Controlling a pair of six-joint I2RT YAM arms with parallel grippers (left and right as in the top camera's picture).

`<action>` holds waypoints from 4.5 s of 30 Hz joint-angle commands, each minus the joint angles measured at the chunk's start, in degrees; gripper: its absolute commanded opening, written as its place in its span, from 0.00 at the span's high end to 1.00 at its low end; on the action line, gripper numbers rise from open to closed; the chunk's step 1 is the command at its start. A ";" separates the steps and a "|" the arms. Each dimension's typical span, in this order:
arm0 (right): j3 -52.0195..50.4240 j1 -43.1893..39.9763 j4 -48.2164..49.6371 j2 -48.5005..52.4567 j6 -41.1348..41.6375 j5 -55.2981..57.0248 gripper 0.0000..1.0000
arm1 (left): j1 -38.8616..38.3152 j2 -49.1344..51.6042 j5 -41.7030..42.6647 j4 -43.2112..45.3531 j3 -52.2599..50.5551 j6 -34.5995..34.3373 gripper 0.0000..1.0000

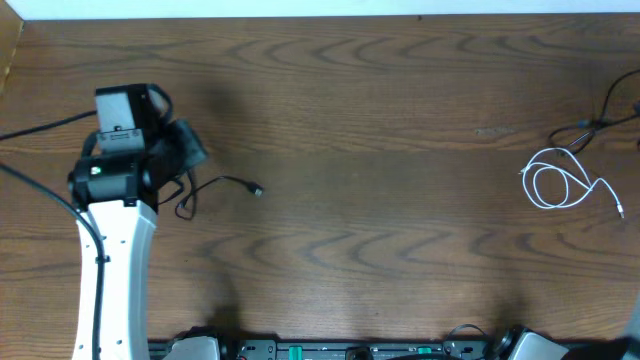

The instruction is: Untangle cables

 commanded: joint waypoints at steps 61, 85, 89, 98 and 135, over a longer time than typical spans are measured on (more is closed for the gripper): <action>0.17 51.39 12.57 5.29 -7.58 -24.72 0.99 | -23.80 -0.61 24.44 28.09 0.31 -45.53 0.72; 0.17 -9.03 19.32 4.07 16.76 -15.32 0.99 | -23.87 2.08 15.61 13.18 0.26 -24.15 0.15; 0.17 -12.04 18.95 10.95 14.93 -13.40 0.99 | -23.87 3.65 15.61 12.83 0.26 -24.15 0.15; 0.17 -12.70 16.81 18.86 12.02 -21.53 0.01 | -23.87 7.23 15.61 11.98 0.26 -19.47 0.15; 0.17 39.26 -45.44 -24.48 -19.28 6.32 0.01 | -23.87 7.72 6.36 6.03 0.26 -2.32 0.02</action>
